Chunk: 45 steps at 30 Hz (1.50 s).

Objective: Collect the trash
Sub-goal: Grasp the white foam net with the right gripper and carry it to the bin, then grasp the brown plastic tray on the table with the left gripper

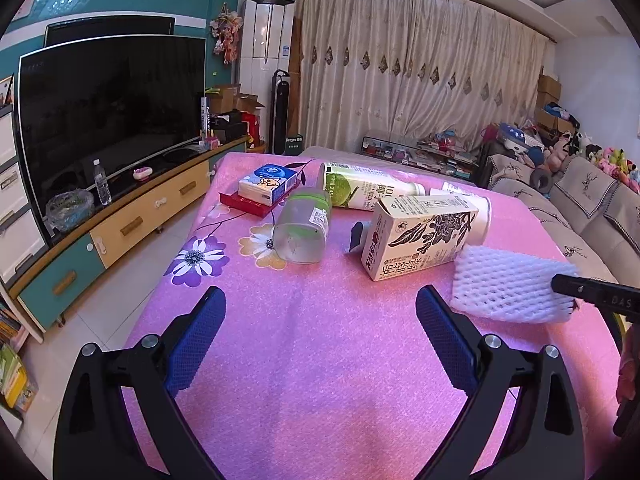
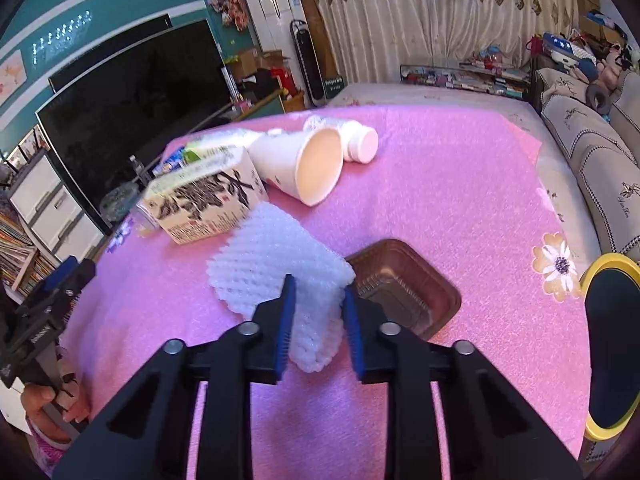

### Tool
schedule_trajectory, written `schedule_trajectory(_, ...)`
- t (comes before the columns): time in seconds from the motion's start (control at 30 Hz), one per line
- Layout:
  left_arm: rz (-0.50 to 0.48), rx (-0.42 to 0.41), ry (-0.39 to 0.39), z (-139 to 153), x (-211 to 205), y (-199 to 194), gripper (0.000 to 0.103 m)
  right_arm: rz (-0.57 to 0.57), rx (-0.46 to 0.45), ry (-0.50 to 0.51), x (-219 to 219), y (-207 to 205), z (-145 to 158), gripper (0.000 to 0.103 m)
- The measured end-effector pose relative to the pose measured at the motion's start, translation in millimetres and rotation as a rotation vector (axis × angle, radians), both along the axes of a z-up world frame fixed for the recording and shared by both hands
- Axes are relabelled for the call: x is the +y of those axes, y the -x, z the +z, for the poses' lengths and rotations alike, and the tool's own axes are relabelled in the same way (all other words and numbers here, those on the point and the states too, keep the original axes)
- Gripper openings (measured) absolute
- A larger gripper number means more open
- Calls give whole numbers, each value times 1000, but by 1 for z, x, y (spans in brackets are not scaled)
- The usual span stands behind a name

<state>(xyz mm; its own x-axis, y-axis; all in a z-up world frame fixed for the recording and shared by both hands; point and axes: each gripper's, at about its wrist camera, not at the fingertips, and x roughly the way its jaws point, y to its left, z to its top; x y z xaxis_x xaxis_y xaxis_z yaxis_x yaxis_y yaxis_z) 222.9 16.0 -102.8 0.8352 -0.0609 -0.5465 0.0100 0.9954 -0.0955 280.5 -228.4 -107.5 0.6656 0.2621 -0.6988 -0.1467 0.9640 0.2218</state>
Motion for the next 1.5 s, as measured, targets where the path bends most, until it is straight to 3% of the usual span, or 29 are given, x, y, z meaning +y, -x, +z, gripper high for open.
schedule_trajectory(0.27, 8, 4, 18, -2, 4, -1, 94, -23, -140, -37, -17, 43, 42, 18)
schedule_trajectory(0.37, 11, 4, 17, -3, 4, -1, 94, -93, -179, -62, -43, 54, 52, 18)
schedule_trajectory(0.47, 10, -1, 16, -3, 3, -1, 94, -235, -203, -46, -84, 62, 55, 18)
schedule_trajectory(0.7, 8, -3, 7, -3, 1, -1, 94, -564, -157, 74, -176, 82, 32, 18)
schedule_trajectory(0.9, 12, 3, 3, -5, 0, -2, 94, -726, -84, 109, -228, 91, -2, 19)
schedule_trajectory(1.1, 12, 4, -3, -6, 0, -4, 94, -800, -24, 86, -255, 89, -30, 25)
schedule_trajectory(1.27, 15, 9, 0, -7, 2, -5, 94, -833, 2, 82, -265, 92, -39, 39)
schedule_trajectory(1.5, 16, 9, 0, -8, 3, -5, 95, -841, -74, 34, -258, 99, -29, 41)
